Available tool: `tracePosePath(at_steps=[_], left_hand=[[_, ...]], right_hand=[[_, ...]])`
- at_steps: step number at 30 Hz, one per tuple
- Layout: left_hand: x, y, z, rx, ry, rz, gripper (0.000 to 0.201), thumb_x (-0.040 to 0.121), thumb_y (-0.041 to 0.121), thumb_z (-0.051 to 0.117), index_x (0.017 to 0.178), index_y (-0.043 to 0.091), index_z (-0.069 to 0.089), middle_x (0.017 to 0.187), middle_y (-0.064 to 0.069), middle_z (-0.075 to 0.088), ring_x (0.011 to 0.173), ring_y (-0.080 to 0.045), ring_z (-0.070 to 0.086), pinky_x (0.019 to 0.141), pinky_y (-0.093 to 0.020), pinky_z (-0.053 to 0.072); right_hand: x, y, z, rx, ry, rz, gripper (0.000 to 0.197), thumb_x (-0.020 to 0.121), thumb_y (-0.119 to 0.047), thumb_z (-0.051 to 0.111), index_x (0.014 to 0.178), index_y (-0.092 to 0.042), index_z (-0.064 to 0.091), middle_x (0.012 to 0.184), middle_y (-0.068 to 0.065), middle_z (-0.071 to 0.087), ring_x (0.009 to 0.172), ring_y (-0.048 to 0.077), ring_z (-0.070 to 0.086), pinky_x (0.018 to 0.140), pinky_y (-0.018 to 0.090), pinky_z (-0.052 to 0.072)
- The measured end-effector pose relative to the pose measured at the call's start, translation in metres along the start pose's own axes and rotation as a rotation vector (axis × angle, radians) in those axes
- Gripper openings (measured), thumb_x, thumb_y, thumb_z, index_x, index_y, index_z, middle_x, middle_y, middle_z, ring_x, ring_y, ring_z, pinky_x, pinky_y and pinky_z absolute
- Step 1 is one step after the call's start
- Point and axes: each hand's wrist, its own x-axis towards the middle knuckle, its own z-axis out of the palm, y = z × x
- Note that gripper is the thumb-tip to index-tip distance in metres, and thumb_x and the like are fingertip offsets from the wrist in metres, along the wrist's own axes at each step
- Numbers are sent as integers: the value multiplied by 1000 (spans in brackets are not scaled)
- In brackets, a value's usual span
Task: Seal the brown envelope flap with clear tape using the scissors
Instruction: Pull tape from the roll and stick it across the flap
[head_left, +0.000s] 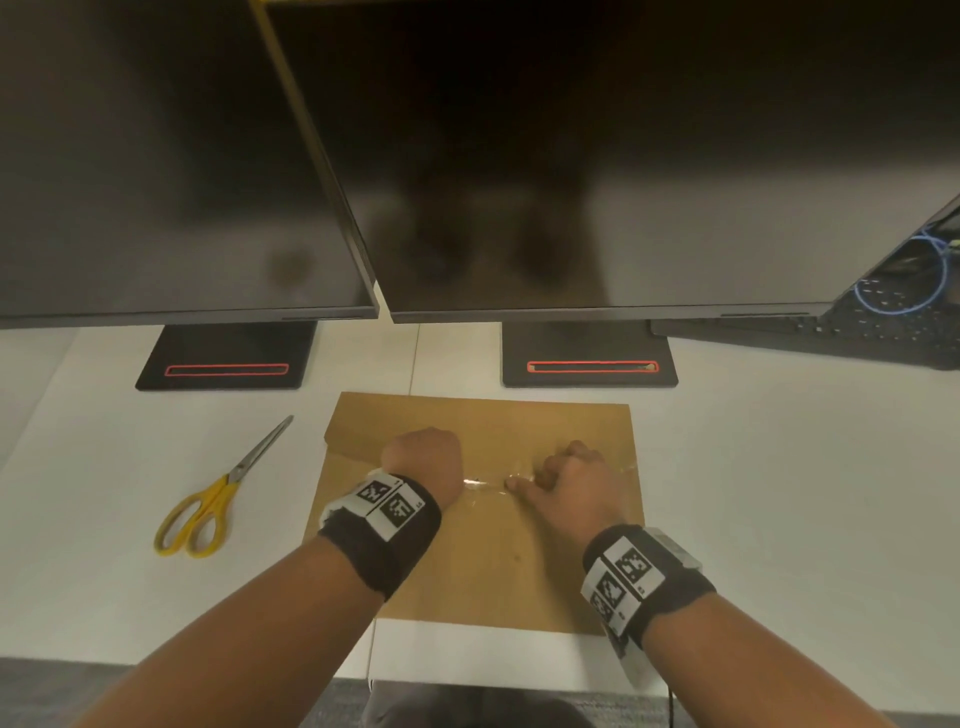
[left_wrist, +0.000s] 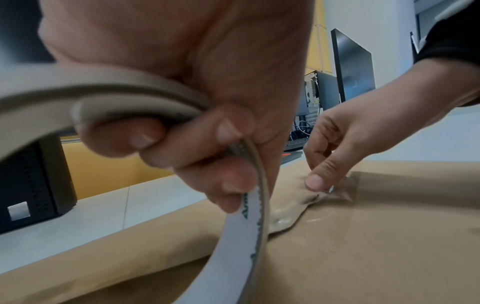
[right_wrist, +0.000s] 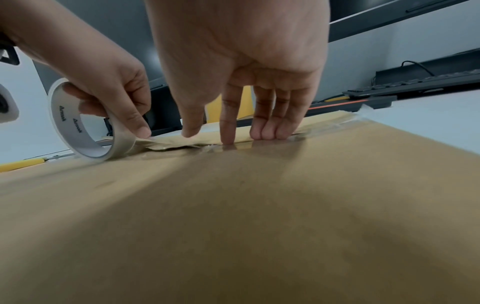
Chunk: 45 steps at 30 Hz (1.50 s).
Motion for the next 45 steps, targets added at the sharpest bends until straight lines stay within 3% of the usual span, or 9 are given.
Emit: tracePosePath(at_steps=[7,12,22,28,31,35,39,42,45], left_hand=[[-3,16,1,48,13,54,20,91,8,51,106,11,63,107,-3,66,99,-21,64,70,-28,44],[-3,17,2,22,35,74,20,92,7,51,107,9,62,109,-5,65,99,-22,64,70,-28,45],[-4,19,5,35,81,107,23,92,8,48,110,10,62,113,-6,64,104,-23,63,79,-30,49],[-9,1,3,-26,53,107,25,93,30,49,100,10,63,87,-4,61,80,-20,61,66,-29,46],[-15,-19,2,-76,27,139,39,91,47,44,91,12,60,82,-3,57,79,-21,59,70,-31,48],[-32,-46,-4,-258,-45,208,33,92,45,44,83,16,55,80,0,55,75,-18,52,61,-28,37],[-50,-43,1,-105,71,293,29,95,35,38,102,18,61,102,-2,67,89,-20,59,85,-33,39],[-53,-34,11,101,207,366,32,95,29,34,101,18,64,97,-2,68,82,-21,56,105,-38,27],[-50,-35,21,264,268,411,31,96,28,39,105,21,67,100,-3,69,101,-24,58,113,-48,10]], right_hand=[[2,-15,7,-195,-18,52,78,71,-83,31,110,-20,57,119,7,51,112,28,45,88,44,39],[2,-19,13,-256,-27,101,94,65,-89,25,123,-19,48,130,9,44,121,30,39,97,51,33],[2,-28,22,-35,-46,26,53,80,-64,43,106,-21,57,112,5,57,107,26,51,93,40,39],[3,-30,28,-78,-43,32,71,70,-81,37,106,-23,57,114,5,56,110,27,48,93,44,36],[5,-32,27,-81,-71,47,70,70,-81,38,106,-23,56,116,5,54,113,28,47,94,45,36],[7,-32,24,-83,-113,63,67,70,-80,41,102,-24,57,115,4,54,112,27,47,93,45,37],[8,-33,23,-90,-128,59,66,69,-80,41,102,-25,57,114,4,54,111,27,48,95,46,38],[8,-32,22,-86,-126,58,66,69,-79,42,105,-26,57,116,4,54,113,28,47,96,46,38],[8,-32,23,-86,-124,57,66,69,-80,42,103,-25,58,116,4,55,112,28,48,95,45,38]])
